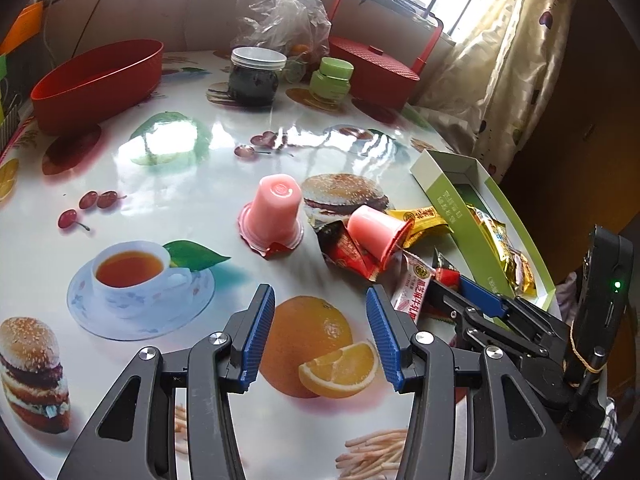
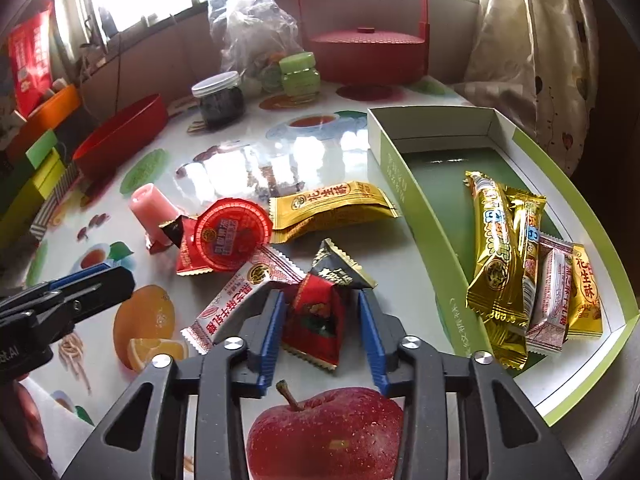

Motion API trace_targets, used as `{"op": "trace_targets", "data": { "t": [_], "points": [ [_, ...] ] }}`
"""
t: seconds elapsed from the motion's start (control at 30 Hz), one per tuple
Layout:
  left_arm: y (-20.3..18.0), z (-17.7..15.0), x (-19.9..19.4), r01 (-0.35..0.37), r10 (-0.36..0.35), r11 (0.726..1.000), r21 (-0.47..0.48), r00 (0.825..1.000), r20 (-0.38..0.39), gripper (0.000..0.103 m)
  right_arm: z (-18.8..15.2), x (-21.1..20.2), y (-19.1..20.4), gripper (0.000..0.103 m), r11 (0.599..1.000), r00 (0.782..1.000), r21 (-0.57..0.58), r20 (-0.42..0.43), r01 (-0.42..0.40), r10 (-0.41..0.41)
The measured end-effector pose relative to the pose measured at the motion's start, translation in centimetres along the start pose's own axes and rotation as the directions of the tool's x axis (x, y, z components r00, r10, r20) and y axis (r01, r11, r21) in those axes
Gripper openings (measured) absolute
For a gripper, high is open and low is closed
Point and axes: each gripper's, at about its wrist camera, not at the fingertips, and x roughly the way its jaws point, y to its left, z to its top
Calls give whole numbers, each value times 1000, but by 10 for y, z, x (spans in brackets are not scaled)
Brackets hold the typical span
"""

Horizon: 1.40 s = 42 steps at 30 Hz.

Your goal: Organize snacks

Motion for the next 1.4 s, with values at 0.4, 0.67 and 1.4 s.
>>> {"op": "trace_targets", "data": {
  "t": [0.4,0.67,1.4],
  "points": [
    [1,0,5,-8,8,1000,2,1000,-11,49,-7,-8,-2,21,999,999,9,11,-35,35],
    [18,10,11,-42,42,999,-25,999,10,49,-14,-19,0,21,998,998,-1,21,-57,57],
    [21,41,48,-103,102,994,28,994,48,49,-17,-20,-2,21,998,998,16,8,-67,67]
  ]
}}
